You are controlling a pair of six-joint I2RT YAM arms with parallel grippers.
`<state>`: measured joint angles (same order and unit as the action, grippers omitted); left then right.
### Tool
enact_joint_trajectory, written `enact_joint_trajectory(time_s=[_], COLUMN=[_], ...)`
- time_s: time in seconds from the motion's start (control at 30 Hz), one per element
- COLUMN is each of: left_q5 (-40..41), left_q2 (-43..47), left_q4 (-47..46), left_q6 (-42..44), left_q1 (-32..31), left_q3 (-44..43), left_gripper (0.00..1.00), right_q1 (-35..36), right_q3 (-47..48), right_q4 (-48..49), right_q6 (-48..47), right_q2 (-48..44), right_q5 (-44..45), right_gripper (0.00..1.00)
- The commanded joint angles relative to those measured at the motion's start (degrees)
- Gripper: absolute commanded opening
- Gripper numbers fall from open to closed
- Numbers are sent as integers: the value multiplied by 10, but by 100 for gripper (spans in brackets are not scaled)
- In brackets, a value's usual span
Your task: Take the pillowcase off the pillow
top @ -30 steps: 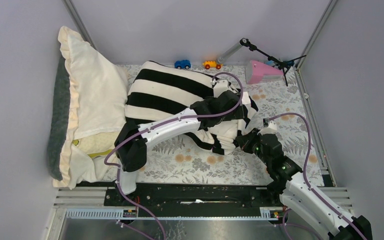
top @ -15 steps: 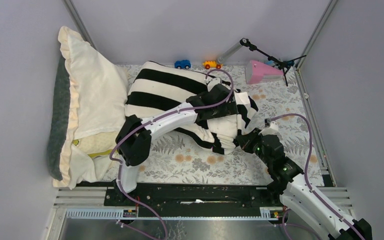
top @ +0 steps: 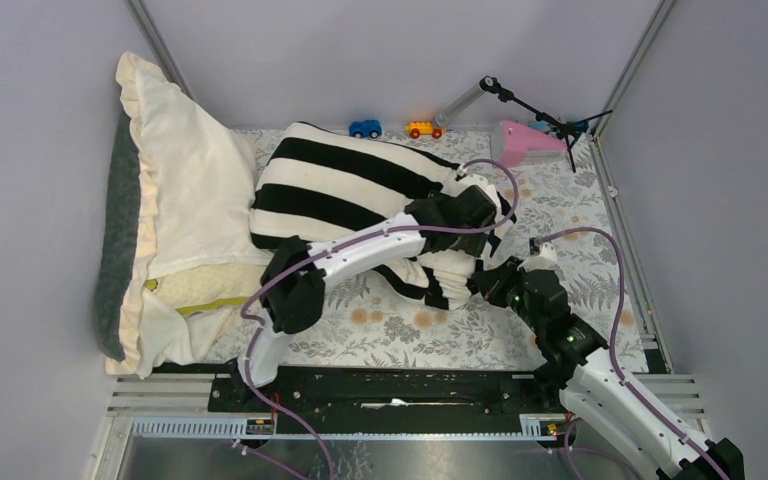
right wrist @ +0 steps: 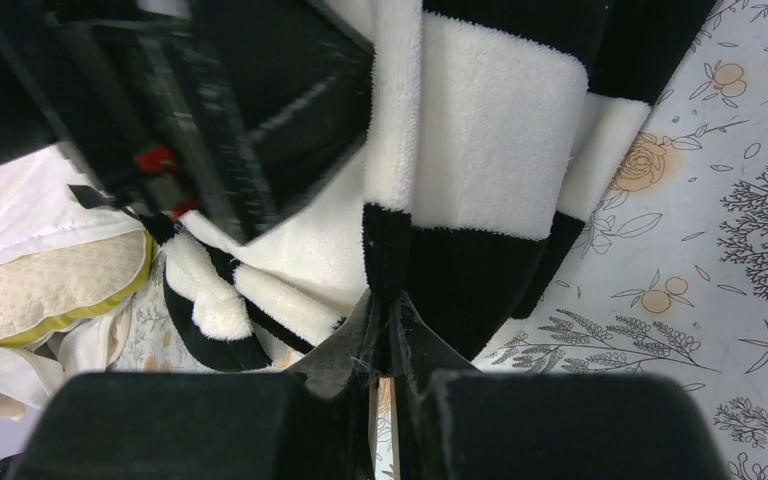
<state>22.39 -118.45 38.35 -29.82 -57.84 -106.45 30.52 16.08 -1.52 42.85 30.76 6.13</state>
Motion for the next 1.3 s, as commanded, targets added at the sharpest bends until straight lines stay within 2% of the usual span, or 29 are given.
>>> enact_joint_trajectory(time_s=[0.0,0.07,0.1,0.13,0.17,0.2,0.23,0.27,0.3,0.4,0.63,0.87,1.1,1.27], left_q5=[50,56,49,39,34,34,37,42,49,62,57,-97,-166,-213], left_q2=[-74,-100,-106,-109,-110,-108,-104,-97,-89,-60,29,144,231,302], left_q4=[124,149,152,153,151,147,139,131,123,103,45,-77,-73,-71], left_q6=[57,52,50,46,42,40,40,41,41,45,40,32,16,25], left_q1=[1,6,11,17,24,28,31,33,35,41,93,127,137,137], left_q3=[-72,-87,-88,-87,-84,-80,-74,-70,-69,-78,-95,-17,25,98], left_gripper=[95,91,83,62,52,30,14,3,0,0,0,0,0,0], right_q1=[-3,-3,-3,-3,-3,-3,-3,-3,-3,-3,-3,-3,-3,-3], right_q3=[-1,-2,-3,-4,-4,-5,-4,-1,3,10,20,12,19,34], right_q4=[-30,-32,-35,-40,-45,-53,-61,-76,-94,-132,-154,-130,-79,-59], right_q6=[-8,-4,-3,-1,2,5,7,10,15,27,94,92,71,20], right_q2=[-2,-5,-7,-9,-10,-9,-7,-3,5,39,155,205,256,256], right_q5=[3,2,3,5,9,13,20,27,37,27,-88,-13,-6,-11], right_gripper=[0,0,0,0,0,0,0,0,0,0,0,0,0,0])
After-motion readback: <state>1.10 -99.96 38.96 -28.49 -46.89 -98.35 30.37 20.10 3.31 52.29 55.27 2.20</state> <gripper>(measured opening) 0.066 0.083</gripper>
